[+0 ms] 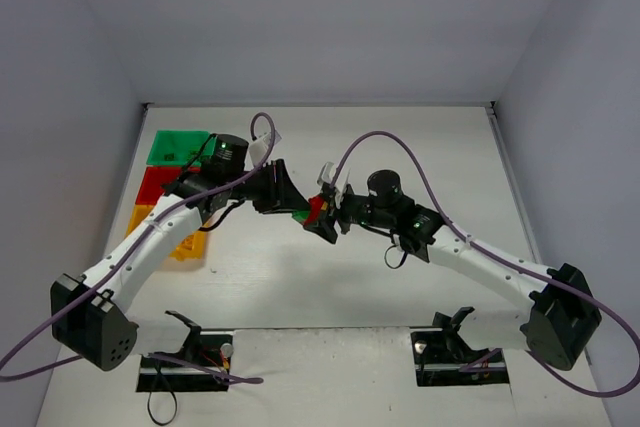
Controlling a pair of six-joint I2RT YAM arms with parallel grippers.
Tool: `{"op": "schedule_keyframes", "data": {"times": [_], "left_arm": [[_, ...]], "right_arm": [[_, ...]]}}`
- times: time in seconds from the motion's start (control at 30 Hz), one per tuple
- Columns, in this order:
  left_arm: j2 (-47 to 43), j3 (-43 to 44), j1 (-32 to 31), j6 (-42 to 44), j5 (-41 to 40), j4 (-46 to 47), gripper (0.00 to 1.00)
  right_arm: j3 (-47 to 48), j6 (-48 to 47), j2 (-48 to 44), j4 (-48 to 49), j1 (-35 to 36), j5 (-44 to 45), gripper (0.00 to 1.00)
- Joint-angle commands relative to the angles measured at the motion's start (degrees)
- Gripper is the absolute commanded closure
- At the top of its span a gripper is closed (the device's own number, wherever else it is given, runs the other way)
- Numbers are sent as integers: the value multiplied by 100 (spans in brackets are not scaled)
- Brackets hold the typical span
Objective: Sort the legos into containers by color
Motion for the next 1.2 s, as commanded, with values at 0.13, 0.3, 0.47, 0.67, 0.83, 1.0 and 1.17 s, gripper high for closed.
{"op": "schedule_keyframes", "data": {"times": [0.13, 0.3, 0.47, 0.67, 0.83, 1.0, 1.17], "left_arm": [[94, 677, 283, 558, -39, -285, 100], [174, 844, 591, 664, 128, -303, 100], [235, 1020, 986, 971, 76, -530, 100], [629, 1494, 2172, 1806, -1527, -813, 100], [1517, 2092, 3174, 1947, -2472, -233, 100], [2640, 2846, 3543, 2018, -3062, 48, 79], [3477, 3568, 3588, 2062, -3212, -21, 69]], "right_arm": [[-292, -135, -383, -6, -101, 327, 100], [-503, -65, -375, -68, -153, 450, 100], [-618, -30, -339, -50, -250, 574, 100], [-522, 6, -260, -41, -321, 583, 100], [-425, 58, -172, -15, -329, 460, 100], [-328, 58, -190, -15, -329, 407, 100], [-231, 50, -120, -33, -321, 328, 100]]}}
